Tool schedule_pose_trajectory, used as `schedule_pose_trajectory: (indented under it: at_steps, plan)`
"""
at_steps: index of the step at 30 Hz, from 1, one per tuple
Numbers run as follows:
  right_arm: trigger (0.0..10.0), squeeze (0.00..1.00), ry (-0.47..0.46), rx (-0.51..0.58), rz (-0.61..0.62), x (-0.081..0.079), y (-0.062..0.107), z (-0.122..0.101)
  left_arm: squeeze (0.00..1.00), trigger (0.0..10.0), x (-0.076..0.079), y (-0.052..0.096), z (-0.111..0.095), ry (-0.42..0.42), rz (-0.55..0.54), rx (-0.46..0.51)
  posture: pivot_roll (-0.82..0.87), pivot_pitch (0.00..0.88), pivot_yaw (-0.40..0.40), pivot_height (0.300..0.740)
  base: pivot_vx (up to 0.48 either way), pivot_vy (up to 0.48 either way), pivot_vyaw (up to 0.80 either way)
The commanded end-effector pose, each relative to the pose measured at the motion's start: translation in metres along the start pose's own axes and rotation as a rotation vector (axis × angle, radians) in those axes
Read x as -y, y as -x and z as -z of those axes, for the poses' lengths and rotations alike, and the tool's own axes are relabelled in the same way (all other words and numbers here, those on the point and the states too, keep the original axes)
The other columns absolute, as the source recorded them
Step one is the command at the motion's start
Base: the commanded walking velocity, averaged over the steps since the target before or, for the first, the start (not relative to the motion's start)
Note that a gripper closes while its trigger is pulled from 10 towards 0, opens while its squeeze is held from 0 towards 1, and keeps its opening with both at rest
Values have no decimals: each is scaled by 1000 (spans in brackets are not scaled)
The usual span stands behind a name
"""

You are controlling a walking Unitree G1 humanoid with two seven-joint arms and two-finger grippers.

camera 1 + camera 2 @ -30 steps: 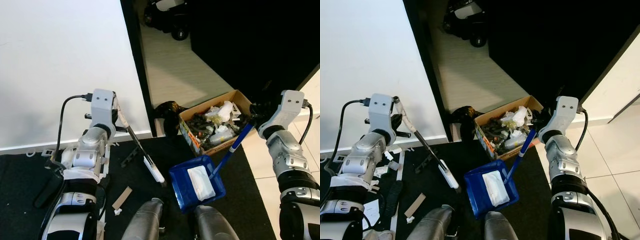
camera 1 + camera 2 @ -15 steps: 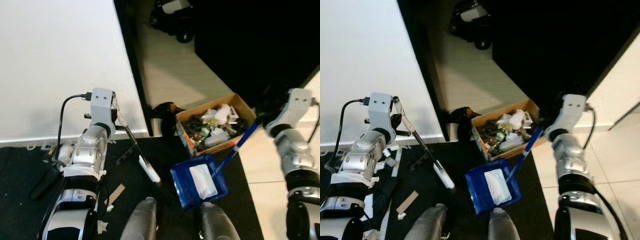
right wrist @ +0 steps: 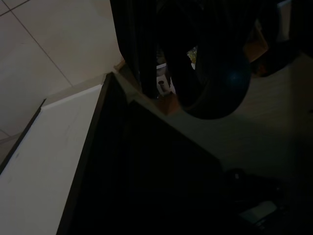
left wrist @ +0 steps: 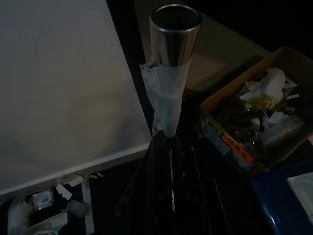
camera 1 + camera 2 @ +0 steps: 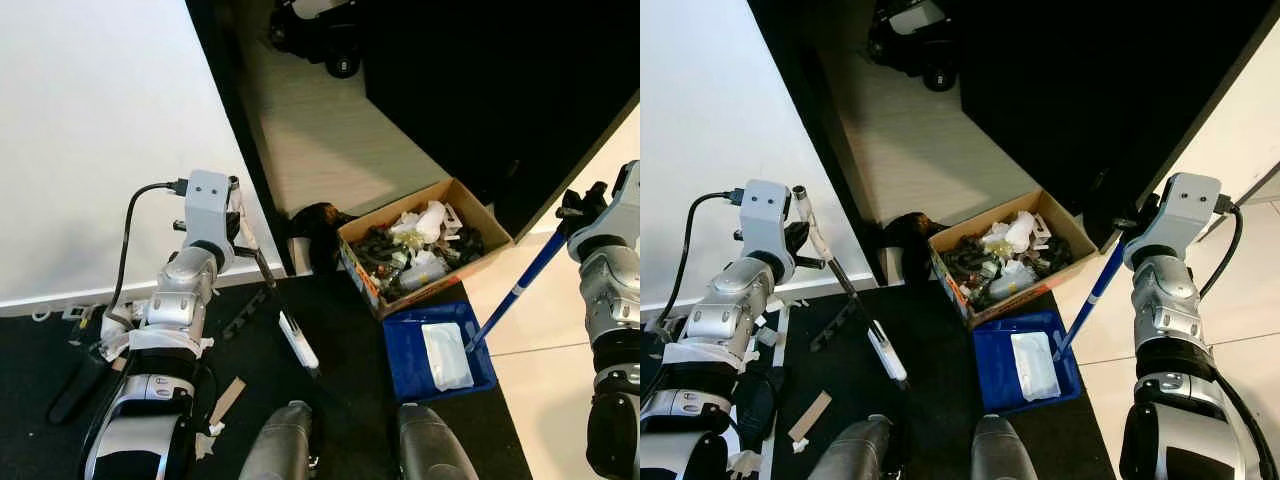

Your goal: Sweep floor

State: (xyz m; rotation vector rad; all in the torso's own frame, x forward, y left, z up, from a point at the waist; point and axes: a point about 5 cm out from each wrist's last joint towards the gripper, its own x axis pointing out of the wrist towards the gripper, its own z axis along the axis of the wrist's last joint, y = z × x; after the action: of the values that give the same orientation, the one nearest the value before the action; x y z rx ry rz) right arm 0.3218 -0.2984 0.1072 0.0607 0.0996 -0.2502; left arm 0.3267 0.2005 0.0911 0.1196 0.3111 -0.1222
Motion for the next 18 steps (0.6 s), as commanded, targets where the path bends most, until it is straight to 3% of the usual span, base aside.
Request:
schedule_pose_trajectory:
  at_steps: [1, 3, 8, 18]
  plan:
    - [10000, 0, -18, 14, 3, -1, 2, 3, 0, 10000, -1, 2, 11, 2, 3, -53, 4, 51, 43, 740, 0, -480, 0]
    - [10000, 0, -15, 14, -9, -6, 3, 6, 0, 10000, 0, 0, 12, 13, -12, -53, 2, 49, 46, 740, 0, -407, 0]
    - [10000, 0, -26, 16, -18, -11, 3, 7, 0, 10000, 1, -1, 10, 91, -49, -18, 1, 48, 45, 740, 0, 0, 0]
    - [10000, 0, -28, 19, -22, -15, 3, 8, 0, 10000, 7, -1, 12, 82, -39, -12, -2, 51, 40, 740, 0, 0, 0]
